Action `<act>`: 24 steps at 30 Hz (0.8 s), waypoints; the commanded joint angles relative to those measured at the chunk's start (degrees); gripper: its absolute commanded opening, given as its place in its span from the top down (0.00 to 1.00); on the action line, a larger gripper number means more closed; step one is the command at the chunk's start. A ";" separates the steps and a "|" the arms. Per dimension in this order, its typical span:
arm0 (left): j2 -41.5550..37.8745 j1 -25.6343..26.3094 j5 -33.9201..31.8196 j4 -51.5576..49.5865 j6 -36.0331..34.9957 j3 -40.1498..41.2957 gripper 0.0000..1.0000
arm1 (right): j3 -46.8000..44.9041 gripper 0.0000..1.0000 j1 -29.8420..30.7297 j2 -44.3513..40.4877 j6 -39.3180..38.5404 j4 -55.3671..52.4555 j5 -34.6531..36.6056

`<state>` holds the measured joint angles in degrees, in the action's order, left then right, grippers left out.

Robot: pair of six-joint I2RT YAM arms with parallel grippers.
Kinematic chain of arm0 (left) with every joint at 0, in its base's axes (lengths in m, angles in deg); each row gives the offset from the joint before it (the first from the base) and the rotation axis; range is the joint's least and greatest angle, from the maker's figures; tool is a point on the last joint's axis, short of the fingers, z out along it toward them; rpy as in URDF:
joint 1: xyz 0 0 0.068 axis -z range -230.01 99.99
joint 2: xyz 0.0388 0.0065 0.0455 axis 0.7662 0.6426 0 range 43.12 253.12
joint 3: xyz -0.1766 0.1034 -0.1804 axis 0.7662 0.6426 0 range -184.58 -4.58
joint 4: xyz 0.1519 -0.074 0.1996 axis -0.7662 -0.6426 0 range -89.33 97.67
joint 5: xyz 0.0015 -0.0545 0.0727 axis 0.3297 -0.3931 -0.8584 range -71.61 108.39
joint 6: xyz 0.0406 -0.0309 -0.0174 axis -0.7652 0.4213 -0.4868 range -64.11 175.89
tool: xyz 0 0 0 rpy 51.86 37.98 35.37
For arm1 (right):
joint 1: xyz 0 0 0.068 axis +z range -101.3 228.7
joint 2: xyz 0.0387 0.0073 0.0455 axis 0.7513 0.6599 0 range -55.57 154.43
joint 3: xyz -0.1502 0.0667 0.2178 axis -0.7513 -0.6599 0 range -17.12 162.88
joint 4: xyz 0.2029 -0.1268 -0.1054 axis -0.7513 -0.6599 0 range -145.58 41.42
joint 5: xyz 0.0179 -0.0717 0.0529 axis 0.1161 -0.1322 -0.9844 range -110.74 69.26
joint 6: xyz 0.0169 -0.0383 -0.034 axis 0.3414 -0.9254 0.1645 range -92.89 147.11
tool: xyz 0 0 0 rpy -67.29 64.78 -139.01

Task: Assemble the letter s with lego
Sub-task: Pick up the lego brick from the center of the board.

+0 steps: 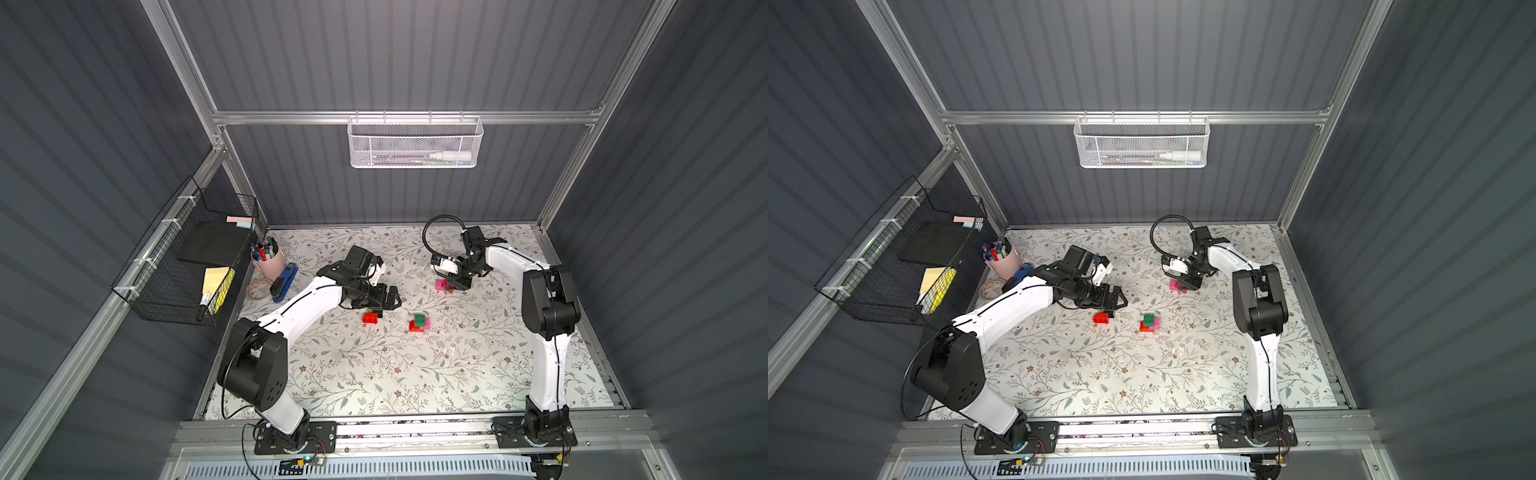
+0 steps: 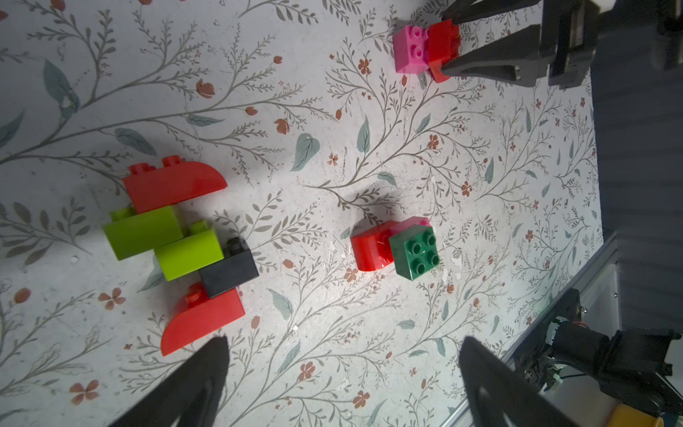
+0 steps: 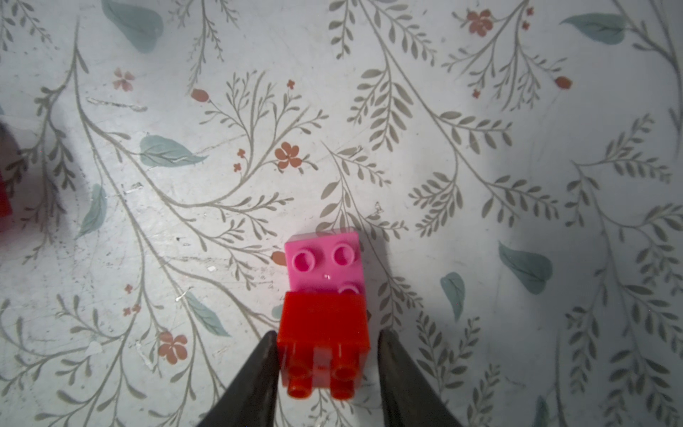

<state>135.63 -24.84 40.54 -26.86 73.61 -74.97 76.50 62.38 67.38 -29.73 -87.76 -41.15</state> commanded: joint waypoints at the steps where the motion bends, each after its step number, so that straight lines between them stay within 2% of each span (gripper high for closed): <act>1: 0.38 -0.47 1.19 -1.16 -1.14 -2.30 0.01 | -0.81 0.54 -0.14 -0.45 0.39 0.24 -2.29; 11: 0.92 -0.49 1.31 -1.62 -1.27 -2.55 0.01 | -1.47 0.58 -0.32 0.33 1.22 1.16 -2.39; 18: 1.00 -0.47 1.15 -1.86 -1.46 -2.56 0.01 | -1.43 0.69 -0.48 -0.73 1.72 0.52 -2.23; 24: 1.25 -0.48 1.05 -2.52 -2.15 -4.91 0.01 | -0.21 0.72 -0.41 -2.75 0.91 -2.62 -1.75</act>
<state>136.65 -24.84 40.96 -27.99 73.11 -77.05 75.50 62.09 67.25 -28.00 -87.21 -42.09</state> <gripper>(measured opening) 0.994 0.350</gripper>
